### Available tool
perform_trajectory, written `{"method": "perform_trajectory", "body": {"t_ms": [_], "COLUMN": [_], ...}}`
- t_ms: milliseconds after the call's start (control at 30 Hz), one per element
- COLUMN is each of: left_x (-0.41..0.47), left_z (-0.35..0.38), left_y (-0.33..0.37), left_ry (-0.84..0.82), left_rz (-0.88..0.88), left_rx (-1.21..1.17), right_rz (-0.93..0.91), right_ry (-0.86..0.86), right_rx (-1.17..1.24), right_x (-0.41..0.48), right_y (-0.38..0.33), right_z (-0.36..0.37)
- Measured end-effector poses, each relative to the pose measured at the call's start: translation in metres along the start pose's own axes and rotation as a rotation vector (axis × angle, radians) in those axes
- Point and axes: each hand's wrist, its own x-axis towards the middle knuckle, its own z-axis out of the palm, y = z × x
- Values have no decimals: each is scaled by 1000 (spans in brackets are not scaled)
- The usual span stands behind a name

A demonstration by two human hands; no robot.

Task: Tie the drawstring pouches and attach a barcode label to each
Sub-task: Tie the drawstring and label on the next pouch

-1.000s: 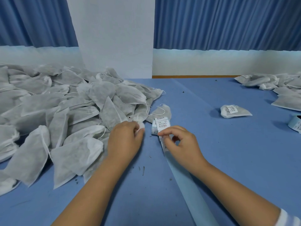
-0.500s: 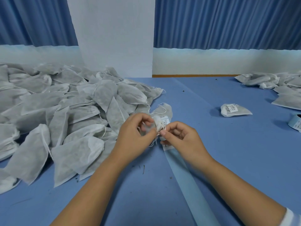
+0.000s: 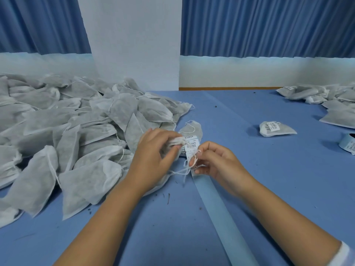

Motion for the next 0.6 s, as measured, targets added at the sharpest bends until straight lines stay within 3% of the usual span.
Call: {"method": "perform_trajectory", "body": {"t_ms": [133,267,367,467,600], "left_x": [2,5,5,3,0], "left_z": [-5,-13,-12,-6,-1], "left_y": [0,2,4,4,6], "left_ry": [196,308,158,-14,-79], "left_rz": [41,-90,9,65,101], "left_rx": [99,-13,34,104,154], "right_rz": [-22,44,-84,-279,-280], "right_ry": [96,97,145,196,188], "right_rx": [-132,-375,-649,-561,-426], "right_x": [2,2,-1,-3,-3], "right_y": [3,5,11,10,9], "right_z": [-1,-4,1,8,12]}}
